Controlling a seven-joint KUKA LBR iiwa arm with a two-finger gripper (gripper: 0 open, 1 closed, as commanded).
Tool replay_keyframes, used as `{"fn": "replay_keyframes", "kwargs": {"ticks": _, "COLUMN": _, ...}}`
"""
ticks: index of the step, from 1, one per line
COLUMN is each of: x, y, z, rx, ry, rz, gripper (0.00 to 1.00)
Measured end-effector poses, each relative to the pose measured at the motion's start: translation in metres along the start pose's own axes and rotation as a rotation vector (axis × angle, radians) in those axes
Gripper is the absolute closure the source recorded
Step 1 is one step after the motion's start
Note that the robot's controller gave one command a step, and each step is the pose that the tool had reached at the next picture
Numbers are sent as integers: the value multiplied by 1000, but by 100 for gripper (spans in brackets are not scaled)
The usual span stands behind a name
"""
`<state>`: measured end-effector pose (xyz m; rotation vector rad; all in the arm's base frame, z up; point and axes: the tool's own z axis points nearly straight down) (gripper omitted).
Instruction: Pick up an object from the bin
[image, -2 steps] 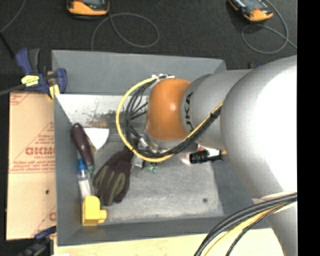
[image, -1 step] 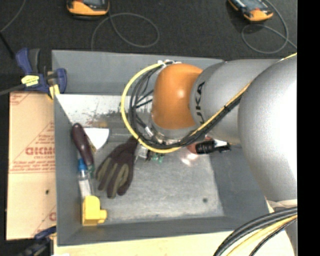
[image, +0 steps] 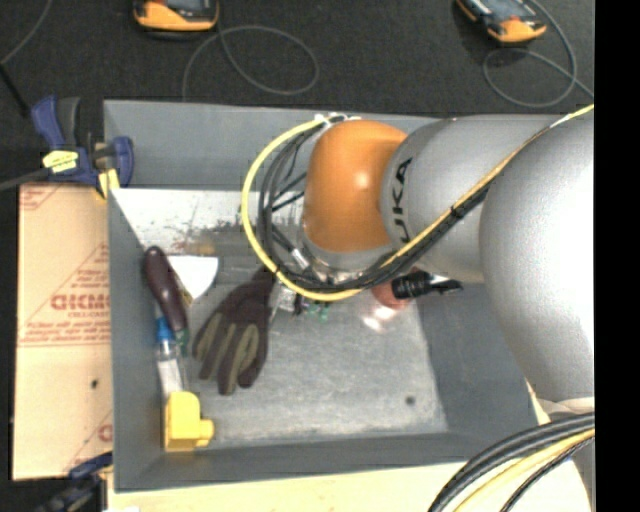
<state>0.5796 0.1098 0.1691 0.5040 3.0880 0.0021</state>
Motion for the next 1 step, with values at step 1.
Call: {"fn": "replay_keyframes", "kwargs": {"ticks": 1, "x": -22, "y": -7, "z": 54, "rx": -4, "ry": -5, "rz": 16, "gripper": 100}}
